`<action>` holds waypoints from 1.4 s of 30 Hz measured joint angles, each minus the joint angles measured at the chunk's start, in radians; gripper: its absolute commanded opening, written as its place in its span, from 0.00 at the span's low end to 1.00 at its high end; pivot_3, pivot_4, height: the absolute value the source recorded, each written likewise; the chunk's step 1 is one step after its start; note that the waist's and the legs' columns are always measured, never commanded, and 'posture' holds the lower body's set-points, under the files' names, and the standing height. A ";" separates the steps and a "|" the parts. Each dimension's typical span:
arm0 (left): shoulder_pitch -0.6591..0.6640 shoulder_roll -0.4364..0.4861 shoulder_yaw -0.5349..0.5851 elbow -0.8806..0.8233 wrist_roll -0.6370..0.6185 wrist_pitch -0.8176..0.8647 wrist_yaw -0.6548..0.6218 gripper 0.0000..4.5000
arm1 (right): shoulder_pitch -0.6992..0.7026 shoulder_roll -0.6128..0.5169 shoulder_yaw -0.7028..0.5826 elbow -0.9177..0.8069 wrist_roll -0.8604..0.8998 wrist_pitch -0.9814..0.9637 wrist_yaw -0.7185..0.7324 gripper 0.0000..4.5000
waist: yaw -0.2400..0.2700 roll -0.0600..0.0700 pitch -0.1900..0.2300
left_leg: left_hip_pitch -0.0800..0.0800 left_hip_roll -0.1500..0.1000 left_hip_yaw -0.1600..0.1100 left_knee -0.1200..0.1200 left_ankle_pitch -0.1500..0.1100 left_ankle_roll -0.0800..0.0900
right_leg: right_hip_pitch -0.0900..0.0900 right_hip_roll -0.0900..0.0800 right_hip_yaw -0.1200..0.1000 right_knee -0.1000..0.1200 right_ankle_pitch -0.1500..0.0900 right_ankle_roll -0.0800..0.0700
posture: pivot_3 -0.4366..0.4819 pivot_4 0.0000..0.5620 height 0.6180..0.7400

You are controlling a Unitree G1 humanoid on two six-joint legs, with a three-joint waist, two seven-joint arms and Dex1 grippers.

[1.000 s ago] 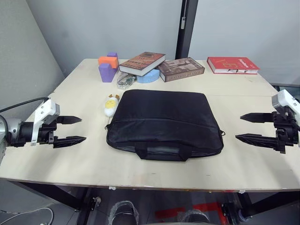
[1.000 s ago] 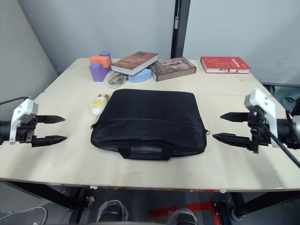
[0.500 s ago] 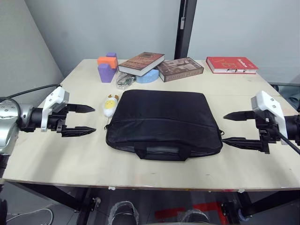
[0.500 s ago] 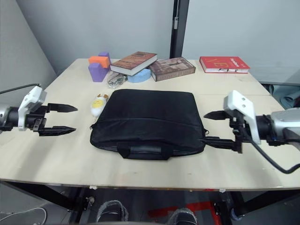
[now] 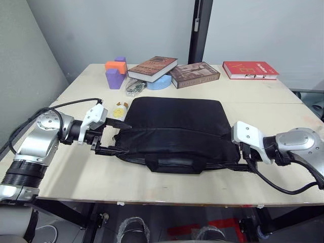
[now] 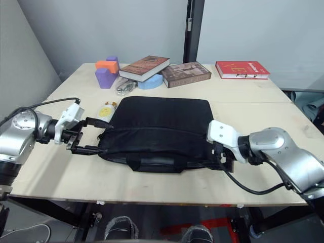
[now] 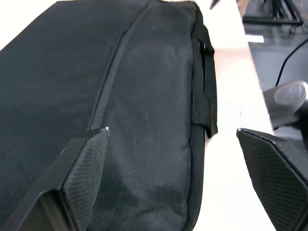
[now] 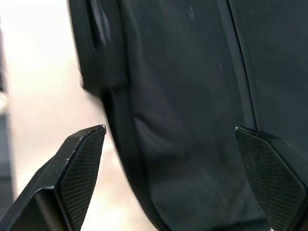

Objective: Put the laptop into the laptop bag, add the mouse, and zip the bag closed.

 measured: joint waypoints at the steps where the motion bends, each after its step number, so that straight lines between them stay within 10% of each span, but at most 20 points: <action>1: -0.001 -0.010 -0.002 0.010 0.000 -0.001 0.000 0.99 | 0.000 0.001 0.006 0.000 -0.007 -0.009 0.007 1.00 | 0.000 0.000 0.000 | 0.000 0.000 0.000 0.000 0.000 0.000 | 0.000 0.000 0.000 0.000 0.000 0.000 | 0.48 0.27 0.87; 14: -0.014 -0.094 -0.049 0.014 0.008 0.013 0.002 0.99 | -0.032 0.120 0.130 0.011 -0.211 -0.103 -0.065 1.00 | -0.002 0.000 0.000 | 0.000 0.000 0.000 0.001 0.000 0.000 | 0.000 0.000 0.000 0.002 0.000 0.000 | 0.48 0.27 0.87; 28: -0.052 -0.125 -0.055 0.001 0.008 0.031 0.001 1.00 | 0.094 0.104 -0.010 -0.087 -0.034 -0.013 0.013 0.01 | -0.002 0.000 0.000 | 0.002 0.000 -0.001 0.002 0.000 0.000 | 0.001 0.000 0.000 0.004 0.000 0.000 | 0.48 0.27 0.87; 42: -0.063 -0.138 -0.076 0.031 0.011 0.017 -0.006 1.00 | 0.136 0.232 0.098 0.003 -0.069 0.001 -0.025 0.01 | -0.007 0.000 0.000 | 0.001 0.000 -0.001 0.002 0.000 0.000 | 0.000 0.000 0.000 0.004 0.000 0.000 | 0.48 0.27 0.87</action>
